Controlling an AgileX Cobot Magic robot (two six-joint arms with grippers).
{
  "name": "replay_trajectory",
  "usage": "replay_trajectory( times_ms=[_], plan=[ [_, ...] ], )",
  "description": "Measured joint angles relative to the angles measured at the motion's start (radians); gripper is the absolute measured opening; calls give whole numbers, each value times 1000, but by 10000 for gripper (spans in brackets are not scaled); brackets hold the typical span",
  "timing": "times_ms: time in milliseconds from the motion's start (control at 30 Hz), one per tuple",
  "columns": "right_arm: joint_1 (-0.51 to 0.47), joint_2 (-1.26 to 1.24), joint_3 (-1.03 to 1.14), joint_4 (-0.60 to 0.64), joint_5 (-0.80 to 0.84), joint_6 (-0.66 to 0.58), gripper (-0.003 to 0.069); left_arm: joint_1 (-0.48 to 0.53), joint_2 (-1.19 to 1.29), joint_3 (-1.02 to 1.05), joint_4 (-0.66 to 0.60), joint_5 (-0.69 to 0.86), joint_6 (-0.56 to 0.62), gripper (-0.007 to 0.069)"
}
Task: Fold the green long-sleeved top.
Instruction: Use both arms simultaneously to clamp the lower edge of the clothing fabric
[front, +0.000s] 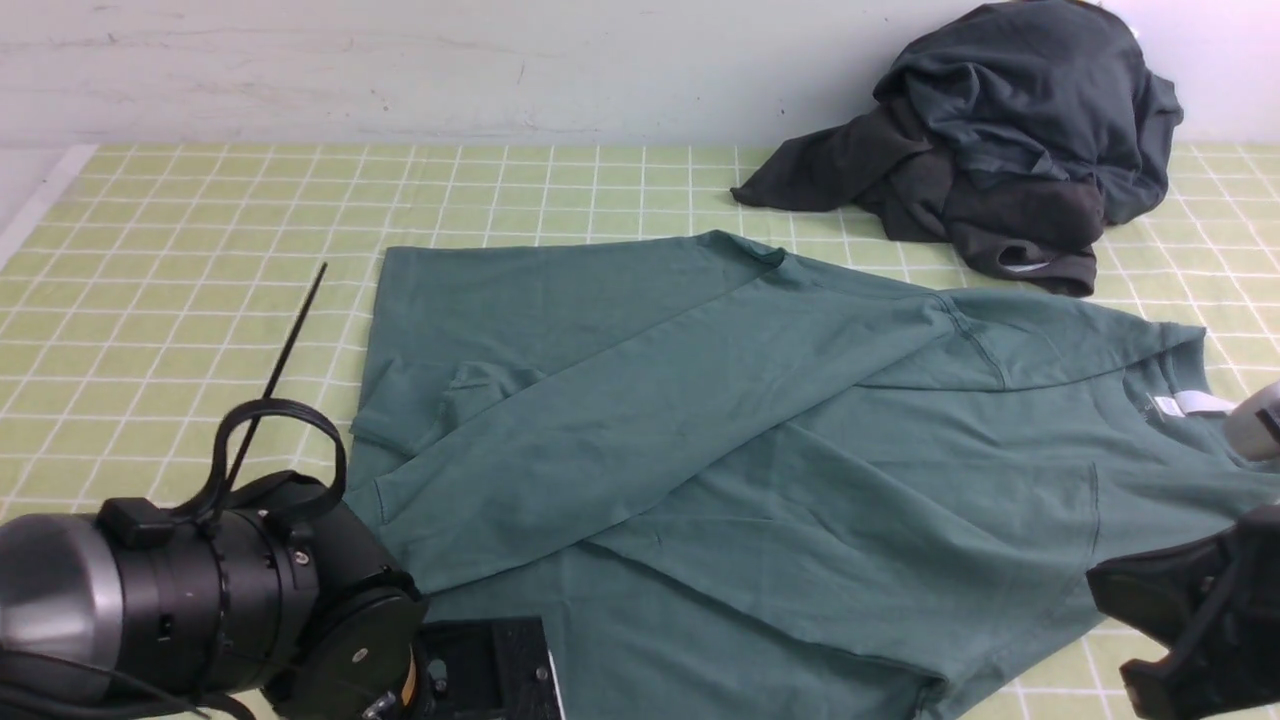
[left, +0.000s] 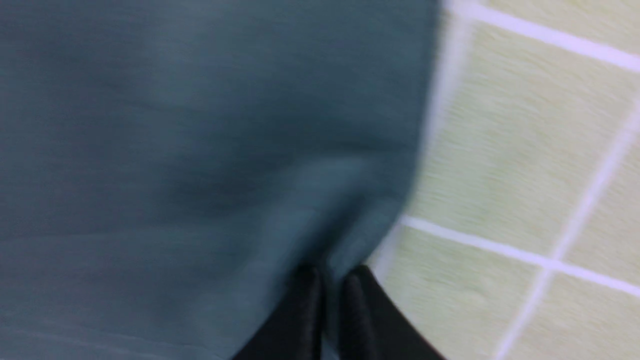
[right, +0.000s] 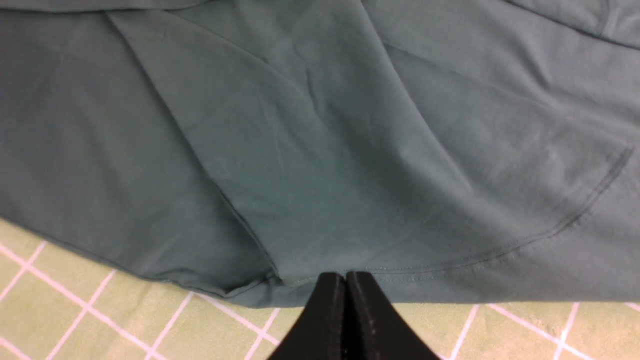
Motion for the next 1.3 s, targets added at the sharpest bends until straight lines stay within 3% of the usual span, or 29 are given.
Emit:
replay_trajectory(
  times_ms=[100, 200, 300, 367, 467, 533, 567, 633, 767, 867, 1033, 1200, 1300],
  plan=[
    [0, -3, -8, 63, 15, -90, -9, 0, -31, -11, 7, 0, -45, 2],
    [0, -3, -81, 159, 95, -257, -9, 0, -73, -12, 46, 12, -143, -2],
    [0, -2, -154, 165, 159, -391, -4, 0, -96, -13, 75, 45, -216, -3],
    [0, 20, -210, 94, 214, -517, 24, 0, -118, -13, 99, 78, -319, -3],
    [0, 83, -224, -54, 229, -585, 100, 0, -128, -14, 116, 100, -391, -3],
    [0, 119, -219, -116, 232, -598, 142, 0, -128, -14, 117, 103, -403, -3],
    [0, 195, -209, -230, 234, -608, 200, 0, -128, -14, 116, 104, -412, -3],
    [0, 270, -199, -343, 233, -614, 262, 0, -128, -14, 109, 105, -417, -3],
    [0, 425, -195, -563, 179, -615, 315, 0, -128, -14, 101, 106, -418, -3],
    [-14, 528, -195, -698, 120, -615, 319, 0, -128, -14, 99, 107, -418, -2],
    [-48, 669, -195, -810, -5, -615, 315, 0, -128, -14, 97, 111, -418, -2],
    [-78, 743, -195, -839, -98, -615, 286, 0, -128, -14, 94, 115, -418, -2],
    [-79, 757, -201, -842, -104, -602, 206, 0, -128, -14, 94, 115, -418, -2]
  ],
)
